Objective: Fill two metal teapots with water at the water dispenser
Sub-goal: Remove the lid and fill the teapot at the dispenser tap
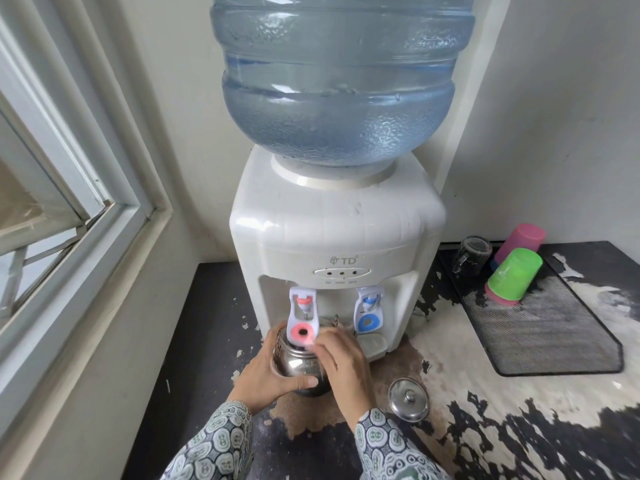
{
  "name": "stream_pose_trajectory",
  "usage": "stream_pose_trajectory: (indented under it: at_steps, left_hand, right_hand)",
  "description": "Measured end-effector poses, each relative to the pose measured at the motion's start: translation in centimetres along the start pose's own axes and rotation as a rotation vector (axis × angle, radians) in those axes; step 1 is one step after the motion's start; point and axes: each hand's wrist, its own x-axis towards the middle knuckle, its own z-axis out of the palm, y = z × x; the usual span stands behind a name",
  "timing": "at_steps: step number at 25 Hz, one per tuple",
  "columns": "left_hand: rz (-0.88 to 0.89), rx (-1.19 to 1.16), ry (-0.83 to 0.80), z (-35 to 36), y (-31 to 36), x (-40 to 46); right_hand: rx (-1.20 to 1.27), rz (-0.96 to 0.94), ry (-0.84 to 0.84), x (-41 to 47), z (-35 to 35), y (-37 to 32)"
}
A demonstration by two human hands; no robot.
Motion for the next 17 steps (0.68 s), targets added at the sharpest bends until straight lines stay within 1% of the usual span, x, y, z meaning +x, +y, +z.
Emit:
stream_pose_trajectory:
  at_steps: [2, 5, 8, 10, 11, 12, 13, 14, 15, 16, 17]
  left_hand:
    - [0.006, 0.022, 0.008, 0.0, -0.1, 0.0]
    - [0.012, 0.014, 0.011, 0.0, -0.4, 0.2]
    - [0.033, 0.027, 0.027, 0.2, -0.7, 0.2]
    - [0.045, 0.05, 0.039, 0.3, -0.9, 0.1]
    - [0.053, 0.062, 0.044, 0.5, -1.0, 0.0]
    - [0.063, 0.075, 0.053, 0.7, -1.0, -0.1]
    - [0.073, 0.087, 0.063, 0.9, -1.0, -0.3]
    - [0.086, 0.096, 0.075, 1.0, -0.9, -0.5]
    - [0.105, 0.104, 0.085, 1.4, -0.9, -0.7]
    - [0.124, 0.119, 0.092, 1.8, -1.0, -1.1]
    - [0.136, 0.145, 0.102, 2.2, -1.2, -1.5]
  right_hand:
    - [0.041, 0.117, -0.003, 0.3, -0.2, 0.3]
    - [0.045, 0.193, -0.048, 0.4, -0.5, 0.7]
    - [0.153, 0.293, 0.011, -0.8, -0.3, -0.4]
    - [0.157, 0.377, 0.113, -2.1, 0.4, -1.0]
    - [0.161, 0.465, 0.173, -2.8, 0.7, -0.9]
    - [0.201, 0.62, 0.182, -3.1, 0.6, -0.6]
    - [0.285, 0.815, 0.116, -3.2, 0.3, -0.5]
    - [0.41, 0.982, 0.012, -3.3, -0.1, -0.3]
    - [0.562, 1.077, -0.081, -3.5, -0.6, -0.2]
    - [0.708, 1.111, -0.133, -4.0, -1.1, -0.1]
    - [0.81, 1.109, -0.143, -4.3, -1.5, -0.2]
